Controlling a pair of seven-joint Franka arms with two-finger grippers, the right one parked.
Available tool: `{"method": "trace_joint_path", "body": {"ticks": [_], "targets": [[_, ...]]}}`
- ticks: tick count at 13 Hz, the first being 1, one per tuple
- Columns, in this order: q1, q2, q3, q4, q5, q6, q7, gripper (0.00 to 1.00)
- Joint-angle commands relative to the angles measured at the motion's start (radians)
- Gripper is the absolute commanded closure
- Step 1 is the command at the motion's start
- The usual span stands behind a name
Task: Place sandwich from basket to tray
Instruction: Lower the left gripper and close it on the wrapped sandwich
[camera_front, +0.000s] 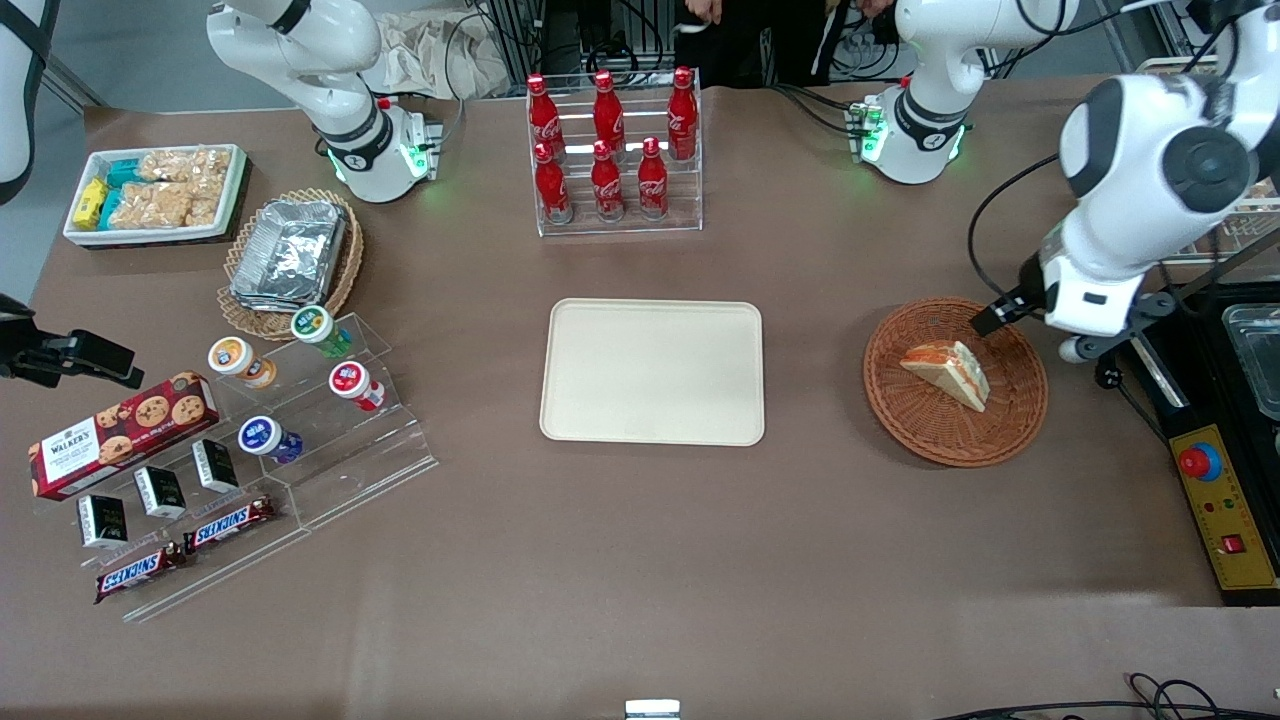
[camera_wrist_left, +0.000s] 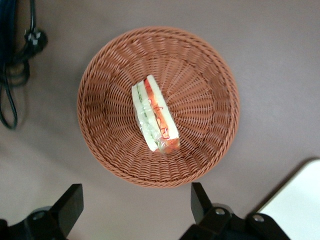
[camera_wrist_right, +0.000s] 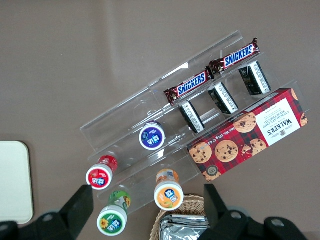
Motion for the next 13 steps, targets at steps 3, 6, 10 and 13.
{"method": "trace_joint_path", "body": {"ticks": [3, 6, 10, 13], "targets": [[0.005, 0.087, 0.005, -0.061, 0.003, 0.118, -0.205, 0.01], [0.006, 0.142, 0.006, -0.112, 0.001, 0.238, -0.269, 0.01], [0.034, 0.176, 0.009, -0.192, -0.004, 0.417, -0.297, 0.01], [0.036, 0.191, 0.009, -0.227, -0.004, 0.470, -0.301, 0.01]]}}
